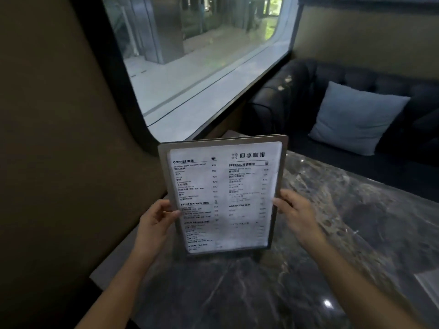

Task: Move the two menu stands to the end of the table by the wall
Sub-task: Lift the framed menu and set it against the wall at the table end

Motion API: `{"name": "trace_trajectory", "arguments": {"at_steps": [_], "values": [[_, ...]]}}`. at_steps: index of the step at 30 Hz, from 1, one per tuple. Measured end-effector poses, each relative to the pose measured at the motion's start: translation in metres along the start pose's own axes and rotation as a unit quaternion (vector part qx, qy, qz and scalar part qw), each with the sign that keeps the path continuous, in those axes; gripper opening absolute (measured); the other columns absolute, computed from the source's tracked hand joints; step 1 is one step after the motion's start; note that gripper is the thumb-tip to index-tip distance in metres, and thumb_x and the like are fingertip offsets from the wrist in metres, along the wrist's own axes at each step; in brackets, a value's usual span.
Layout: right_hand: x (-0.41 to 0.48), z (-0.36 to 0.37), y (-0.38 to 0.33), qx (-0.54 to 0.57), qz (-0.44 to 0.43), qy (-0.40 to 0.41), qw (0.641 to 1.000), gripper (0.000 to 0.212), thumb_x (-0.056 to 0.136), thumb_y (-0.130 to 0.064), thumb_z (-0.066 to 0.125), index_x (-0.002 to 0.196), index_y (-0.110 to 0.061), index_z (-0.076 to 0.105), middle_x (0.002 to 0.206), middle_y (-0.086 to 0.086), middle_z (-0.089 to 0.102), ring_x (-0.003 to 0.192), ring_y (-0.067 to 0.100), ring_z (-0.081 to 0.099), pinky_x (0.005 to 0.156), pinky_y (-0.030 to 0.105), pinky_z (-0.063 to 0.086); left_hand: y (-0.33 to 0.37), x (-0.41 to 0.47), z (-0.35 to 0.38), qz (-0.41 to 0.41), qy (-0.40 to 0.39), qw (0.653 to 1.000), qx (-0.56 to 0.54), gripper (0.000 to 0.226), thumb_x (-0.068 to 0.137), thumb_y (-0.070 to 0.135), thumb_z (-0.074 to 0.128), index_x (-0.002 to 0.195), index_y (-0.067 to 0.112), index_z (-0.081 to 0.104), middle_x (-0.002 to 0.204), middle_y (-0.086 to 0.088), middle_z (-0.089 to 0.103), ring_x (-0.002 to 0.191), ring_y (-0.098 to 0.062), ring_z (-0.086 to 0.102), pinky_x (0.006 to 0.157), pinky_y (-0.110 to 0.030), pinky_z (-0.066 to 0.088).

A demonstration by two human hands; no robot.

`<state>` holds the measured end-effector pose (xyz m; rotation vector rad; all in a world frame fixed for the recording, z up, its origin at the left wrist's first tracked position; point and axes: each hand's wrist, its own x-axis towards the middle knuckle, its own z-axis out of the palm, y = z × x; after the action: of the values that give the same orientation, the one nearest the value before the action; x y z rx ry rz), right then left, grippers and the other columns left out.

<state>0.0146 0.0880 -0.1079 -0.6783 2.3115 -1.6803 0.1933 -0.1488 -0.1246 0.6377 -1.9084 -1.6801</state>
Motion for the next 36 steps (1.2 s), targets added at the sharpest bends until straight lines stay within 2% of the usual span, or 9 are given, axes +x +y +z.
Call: {"name": "trace_trajectory", "arguments": {"at_steps": [2, 6, 10, 14, 20, 25, 29, 32, 36], "values": [[0.004, 0.023, -0.005, 0.005, 0.008, -0.043, 0.999, 0.015, 0.086, -0.015, 0.055, 0.082, -0.027, 0.064, 0.084, -0.010, 0.067, 0.076, 0.000, 0.062, 0.062, 0.013, 0.048, 0.000, -0.012, -0.023, -0.009, 0.032, 0.999, -0.008, 0.027, 0.082, -0.002, 0.058, 0.078, 0.024, 0.065, 0.076, 0.007, 0.070, 0.073, -0.001, 0.064, 0.062, -0.011, 0.051], [0.009, 0.066, -0.014, 0.000, -0.006, -0.084, 0.996, 0.012, 0.087, -0.015, 0.055, 0.085, -0.020, 0.066, 0.089, 0.001, 0.069, 0.084, 0.015, 0.064, 0.072, 0.031, 0.053, 0.000, -0.037, -0.059, -0.025, 0.094, 0.995, 0.002, 0.019, 0.082, 0.000, 0.058, 0.082, 0.018, 0.063, 0.086, -0.002, 0.068, 0.077, -0.002, 0.066, 0.065, -0.011, 0.052], [0.009, 0.100, -0.024, 0.014, -0.015, -0.123, 0.992, 0.025, 0.086, -0.014, 0.055, 0.073, -0.034, 0.062, 0.078, -0.013, 0.066, 0.068, -0.004, 0.062, 0.060, 0.012, 0.048, -0.002, -0.058, -0.084, -0.046, 0.153, 0.986, 0.040, 0.019, 0.082, 0.001, 0.059, 0.082, 0.019, 0.061, 0.087, 0.001, 0.067, 0.074, 0.004, 0.064, 0.063, -0.007, 0.050], [0.007, 0.126, -0.026, 0.040, 0.008, -0.162, 0.986, 0.022, 0.085, -0.011, 0.056, 0.078, -0.031, 0.064, 0.085, -0.011, 0.069, 0.082, 0.004, 0.064, 0.077, 0.027, 0.052, -0.009, -0.073, -0.101, -0.073, 0.191, 0.978, 0.038, 0.021, 0.082, 0.002, 0.059, 0.081, 0.022, 0.061, 0.088, 0.000, 0.066, 0.079, -0.002, 0.064, 0.062, -0.014, 0.052], [0.008, 0.146, -0.028, 0.063, 0.025, -0.186, 0.980, 0.014, 0.085, -0.010, 0.055, 0.085, -0.019, 0.066, 0.092, 0.004, 0.071, 0.085, 0.017, 0.066, 0.081, 0.040, 0.054, -0.017, -0.084, -0.117, -0.098, 0.200, 0.975, 0.011, 0.018, 0.082, 0.003, 0.059, 0.084, 0.021, 0.061, 0.092, -0.004, 0.067, 0.088, -0.013, 0.065, 0.072, -0.025, 0.049], [0.011, 0.151, -0.024, 0.072, 0.024, -0.190, 0.979, 0.019, 0.085, -0.011, 0.055, 0.080, -0.026, 0.066, 0.086, 0.002, 0.070, 0.081, 0.021, 0.063, 0.072, 0.037, 0.050, -0.021, -0.088, -0.119, -0.087, 0.205, 0.975, 0.023, 0.021, 0.082, 0.003, 0.060, 0.081, 0.024, 0.062, 0.089, 0.000, 0.067, 0.083, -0.006, 0.066, 0.063, -0.015, 0.054], [0.012, 0.149, -0.019, 0.078, 0.026, -0.187, 0.979, 0.016, 0.084, -0.017, 0.059, 0.086, -0.031, 0.066, 0.087, -0.009, 0.070, 0.076, 0.002, 0.064, 0.065, 0.021, 0.049, -0.021, -0.090, -0.122, -0.087, 0.189, 0.978, 0.025, 0.021, 0.082, 0.006, 0.061, 0.083, 0.026, 0.062, 0.092, 0.000, 0.067, 0.085, -0.006, 0.065, 0.067, -0.021, 0.055], [0.008, 0.145, -0.011, 0.083, 0.031, -0.174, 0.981, 0.014, 0.082, -0.018, 0.063, 0.094, -0.022, 0.067, 0.089, -0.006, 0.069, 0.073, -0.004, 0.062, 0.062, 0.012, 0.050, -0.020, -0.091, -0.125, -0.097, 0.169, 0.981, 0.023, 0.019, 0.081, 0.008, 0.062, 0.088, 0.025, 0.060, 0.094, 0.000, 0.066, 0.086, -0.008, 0.065, 0.074, -0.027, 0.053], [-0.004, 0.144, 0.007, 0.051, 0.071, -0.170, 0.982, 0.014, 0.083, -0.019, 0.062, 0.095, -0.016, 0.068, 0.094, 0.006, 0.071, 0.085, 0.015, 0.066, 0.076, 0.032, 0.055, -0.021, -0.095, -0.125, -0.135, 0.133, 0.981, 0.050, 0.022, 0.080, 0.007, 0.063, 0.086, 0.028, 0.060, 0.094, 0.005, 0.065, 0.086, -0.007, 0.064, 0.074, -0.023, 0.049]]}}
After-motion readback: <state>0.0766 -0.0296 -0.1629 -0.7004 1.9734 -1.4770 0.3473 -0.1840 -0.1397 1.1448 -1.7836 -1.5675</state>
